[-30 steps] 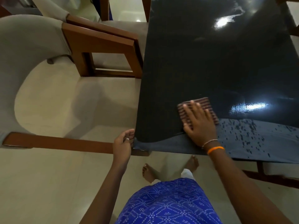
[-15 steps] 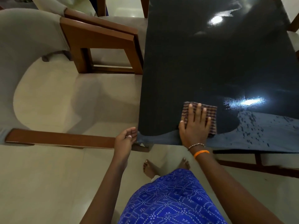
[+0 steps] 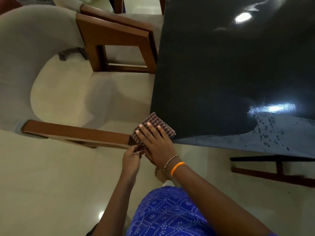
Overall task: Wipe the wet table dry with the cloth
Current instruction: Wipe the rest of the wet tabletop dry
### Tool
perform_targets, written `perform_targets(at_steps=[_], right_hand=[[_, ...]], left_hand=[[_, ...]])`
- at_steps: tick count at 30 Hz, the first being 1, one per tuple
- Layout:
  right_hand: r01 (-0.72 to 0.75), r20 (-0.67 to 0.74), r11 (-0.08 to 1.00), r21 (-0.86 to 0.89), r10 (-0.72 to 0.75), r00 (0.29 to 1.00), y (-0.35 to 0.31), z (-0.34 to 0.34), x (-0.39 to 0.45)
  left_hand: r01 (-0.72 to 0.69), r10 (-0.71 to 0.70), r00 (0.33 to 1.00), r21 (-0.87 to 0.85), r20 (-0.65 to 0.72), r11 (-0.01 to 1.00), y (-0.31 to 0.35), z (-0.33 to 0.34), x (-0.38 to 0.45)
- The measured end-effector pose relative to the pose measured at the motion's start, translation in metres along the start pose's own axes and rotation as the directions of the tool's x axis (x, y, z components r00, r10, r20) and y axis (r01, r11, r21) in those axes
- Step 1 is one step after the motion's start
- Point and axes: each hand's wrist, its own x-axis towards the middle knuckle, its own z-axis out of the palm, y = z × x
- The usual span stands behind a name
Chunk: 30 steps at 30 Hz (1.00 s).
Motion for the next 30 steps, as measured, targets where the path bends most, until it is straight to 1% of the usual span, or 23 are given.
perform_targets(at_steps=[2, 4, 8, 12, 16, 19, 21, 24, 25, 26, 27, 28, 30], right_hand=[[-0.005, -0.007, 0.999, 0.053, 0.006, 1.000, 0.016, -0.001, -0.012], [-0.059, -0.005, 0.994, 0.096, 0.060, 0.998, 0.036, -0.003, -0.029], [-0.233, 0.019, 0.968, 0.095, 0.233, 0.972, 0.095, -0.005, -0.082], [-0.406, 0.038, 0.912, 0.047, 0.405, 0.914, 0.158, -0.011, -0.144], [-0.576, 0.058, 0.817, 0.032, 0.574, 0.817, 0.217, -0.020, -0.210], [-0.665, 0.053, 0.744, 0.070, 0.663, 0.747, 0.248, -0.025, -0.242], [-0.710, 0.049, 0.694, 0.119, 0.710, 0.702, 0.252, -0.022, -0.244], [-0.793, 0.049, 0.578, 0.192, 0.801, 0.596, 0.237, -0.015, -0.225], [-0.811, 0.055, 0.552, 0.193, 0.819, 0.571, 0.227, -0.013, -0.215], [-0.815, 0.057, 0.549, 0.185, 0.822, 0.567, 0.216, -0.011, -0.203], [-0.803, 0.057, 0.566, 0.185, 0.810, 0.584, 0.203, -0.010, -0.189], [-0.777, 0.054, 0.596, 0.202, 0.786, 0.616, 0.190, -0.010, -0.173], [-0.696, 0.054, 0.676, 0.243, 0.707, 0.705, 0.160, -0.009, -0.139]], left_hand=[[-0.021, 0.015, 0.998, 0.089, 0.065, 0.996, 0.000, 0.009, -0.009], [-0.032, 0.010, 0.989, 0.151, 0.147, 0.988, 0.001, 0.018, -0.016], [-0.053, -0.017, 0.951, 0.219, 0.309, 0.974, 0.009, 0.039, -0.028], [-0.119, -0.002, 0.913, 0.272, 0.407, 0.955, 0.022, 0.067, -0.038], [-0.215, 0.045, 0.869, 0.293, 0.493, 0.932, 0.031, 0.091, -0.049], [-0.260, 0.063, 0.844, 0.304, 0.533, 0.916, 0.031, 0.105, -0.056], [-0.256, 0.062, 0.841, 0.294, 0.538, 0.921, 0.031, 0.112, -0.060], [-0.228, 0.064, 0.855, 0.262, 0.514, 0.938, 0.032, 0.125, -0.068], [-0.233, 0.078, 0.860, 0.254, 0.504, 0.939, 0.033, 0.129, -0.071], [-0.246, 0.097, 0.866, 0.249, 0.491, 0.937, 0.034, 0.134, -0.073], [-0.263, 0.122, 0.873, 0.245, 0.472, 0.933, 0.035, 0.139, -0.075], [-0.280, 0.148, 0.881, 0.243, 0.449, 0.929, 0.037, 0.144, -0.076], [-0.317, 0.215, 0.897, 0.223, 0.385, 0.922, 0.039, 0.149, -0.077]])
